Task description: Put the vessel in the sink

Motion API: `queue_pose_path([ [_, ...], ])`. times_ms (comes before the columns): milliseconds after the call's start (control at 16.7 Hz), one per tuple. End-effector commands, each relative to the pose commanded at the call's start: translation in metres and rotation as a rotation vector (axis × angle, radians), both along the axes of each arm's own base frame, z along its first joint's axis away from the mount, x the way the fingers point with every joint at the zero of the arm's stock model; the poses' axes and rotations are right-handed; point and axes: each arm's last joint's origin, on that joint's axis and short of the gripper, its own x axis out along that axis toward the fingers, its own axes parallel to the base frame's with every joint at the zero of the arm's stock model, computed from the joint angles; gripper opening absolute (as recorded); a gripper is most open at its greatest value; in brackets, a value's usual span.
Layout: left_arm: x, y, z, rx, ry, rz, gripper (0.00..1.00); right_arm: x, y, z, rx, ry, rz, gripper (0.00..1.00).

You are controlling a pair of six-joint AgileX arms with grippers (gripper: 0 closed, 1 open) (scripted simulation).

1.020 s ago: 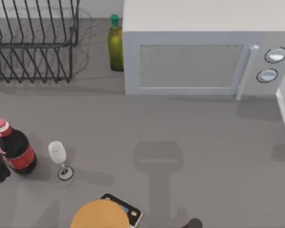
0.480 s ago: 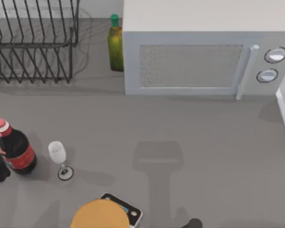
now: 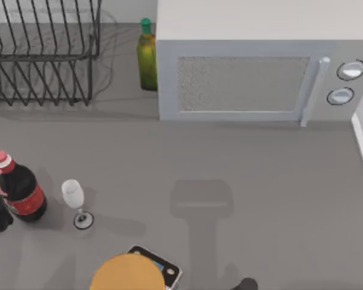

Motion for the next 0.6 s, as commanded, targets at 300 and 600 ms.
queue_pose_path([
  [300, 0.0000, 0.0000, 0.0000, 0.000, 0.000, 0.000, 1.00, 0.0000, 0.0000, 0.0000, 0.000, 0.000, 0.000, 1.00],
  [600, 0.0000, 0.0000, 0.0000, 0.000, 0.000, 0.000, 1.00, 0.0000, 0.0000, 0.0000, 0.000, 0.000, 0.000, 1.00],
])
